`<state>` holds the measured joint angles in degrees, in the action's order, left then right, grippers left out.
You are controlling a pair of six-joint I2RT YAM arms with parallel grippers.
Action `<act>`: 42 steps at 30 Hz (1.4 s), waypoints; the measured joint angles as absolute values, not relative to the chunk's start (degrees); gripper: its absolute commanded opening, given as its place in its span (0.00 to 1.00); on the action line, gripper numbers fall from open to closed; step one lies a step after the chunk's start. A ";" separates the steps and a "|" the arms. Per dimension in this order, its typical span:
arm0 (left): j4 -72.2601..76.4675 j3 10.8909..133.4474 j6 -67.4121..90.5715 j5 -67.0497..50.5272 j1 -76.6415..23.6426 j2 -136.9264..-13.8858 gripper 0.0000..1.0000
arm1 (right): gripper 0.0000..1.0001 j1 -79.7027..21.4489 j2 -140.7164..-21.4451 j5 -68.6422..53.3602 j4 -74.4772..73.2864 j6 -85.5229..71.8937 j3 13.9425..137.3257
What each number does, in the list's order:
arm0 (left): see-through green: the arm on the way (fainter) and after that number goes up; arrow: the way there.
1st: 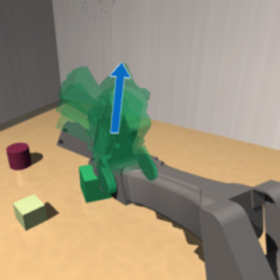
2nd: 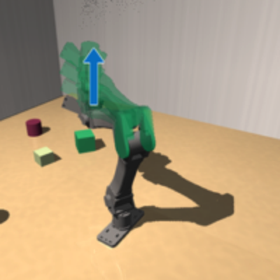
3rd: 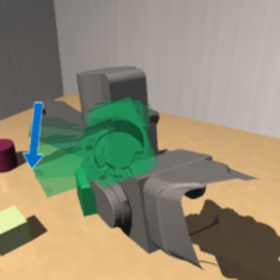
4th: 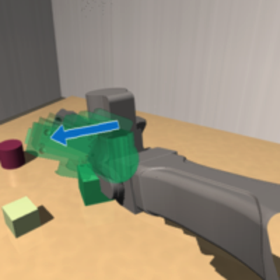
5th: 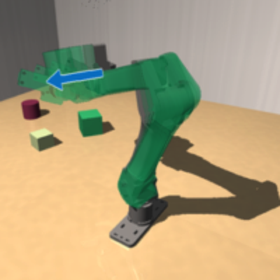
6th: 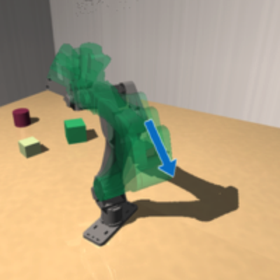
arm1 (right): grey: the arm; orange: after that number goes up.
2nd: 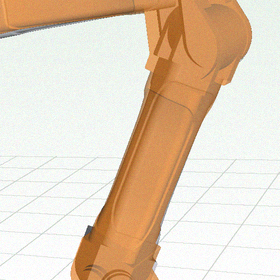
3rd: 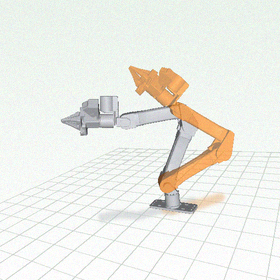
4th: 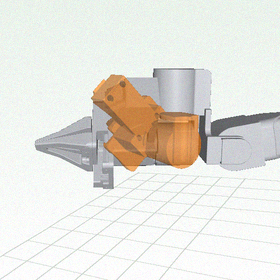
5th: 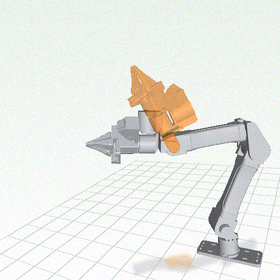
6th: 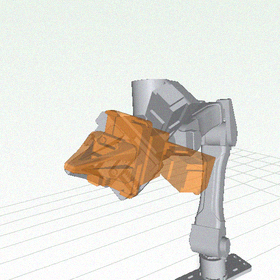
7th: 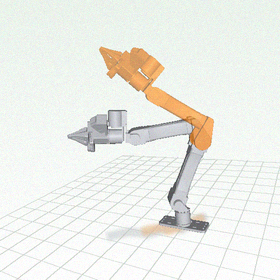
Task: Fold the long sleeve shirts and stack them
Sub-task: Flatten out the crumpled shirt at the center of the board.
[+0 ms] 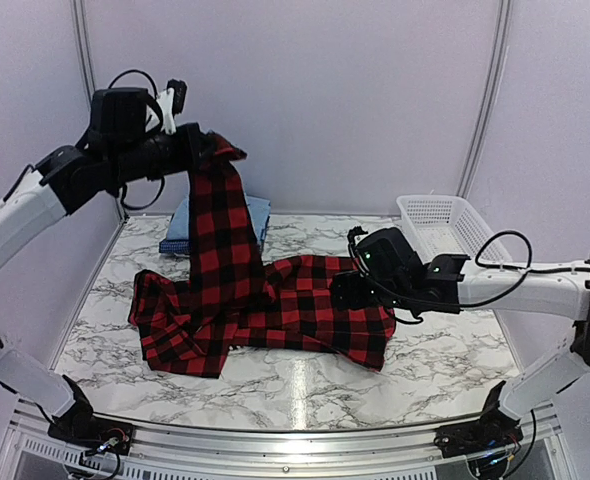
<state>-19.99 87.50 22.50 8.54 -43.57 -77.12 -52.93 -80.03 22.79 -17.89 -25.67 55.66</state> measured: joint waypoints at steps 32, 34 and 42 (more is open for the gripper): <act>1.76 137.01 31.55 -19.25 -14.79 -138.52 0.00 | 0.81 -38.00 -110.96 12.53 -8.47 -13.41 71.94; 3.18 131.90 31.57 -19.75 -16.23 -136.59 0.00 | 0.77 -36.18 -112.92 12.53 -8.14 -12.99 74.24; -0.47 122.83 31.53 -22.83 -19.62 -136.05 0.00 | 0.68 -28.47 -114.37 12.01 -8.86 -13.41 74.83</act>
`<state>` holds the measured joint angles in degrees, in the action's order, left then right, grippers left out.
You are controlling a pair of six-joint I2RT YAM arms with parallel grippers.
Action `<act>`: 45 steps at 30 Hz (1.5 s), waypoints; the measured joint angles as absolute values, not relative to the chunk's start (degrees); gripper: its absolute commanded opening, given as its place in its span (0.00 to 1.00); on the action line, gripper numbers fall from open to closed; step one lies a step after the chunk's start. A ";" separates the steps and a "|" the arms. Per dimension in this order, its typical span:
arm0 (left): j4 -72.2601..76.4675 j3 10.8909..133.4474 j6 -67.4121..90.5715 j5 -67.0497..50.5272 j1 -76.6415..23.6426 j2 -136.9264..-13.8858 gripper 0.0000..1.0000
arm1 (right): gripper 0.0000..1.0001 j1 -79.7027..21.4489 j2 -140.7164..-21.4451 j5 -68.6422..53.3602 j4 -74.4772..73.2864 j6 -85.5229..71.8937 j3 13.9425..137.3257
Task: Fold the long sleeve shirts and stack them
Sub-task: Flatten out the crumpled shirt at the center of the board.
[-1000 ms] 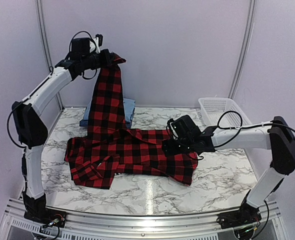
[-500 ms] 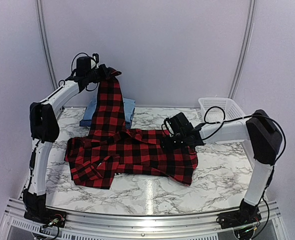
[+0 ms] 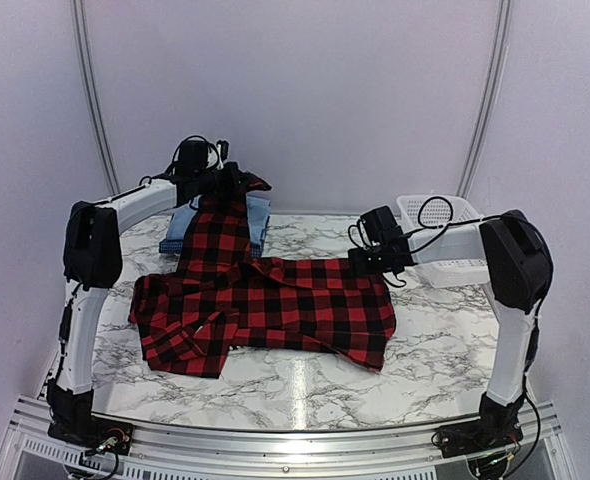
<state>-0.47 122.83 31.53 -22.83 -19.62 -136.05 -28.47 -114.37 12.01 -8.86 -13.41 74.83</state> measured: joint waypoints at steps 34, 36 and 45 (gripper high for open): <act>-4.99 74.08 29.76 -7.33 -22.33 -97.56 0.67 | 0.40 -26.15 -112.53 5.37 -11.18 -18.87 70.91; -5.48 70.74 30.46 -4.93 -21.96 -93.93 0.63 | 0.39 -26.04 -112.60 5.15 -11.11 -19.35 70.65; -8.88 54.72 32.23 2.68 -18.39 -86.19 0.60 | 0.38 -25.26 -112.60 3.46 -10.09 -20.80 67.92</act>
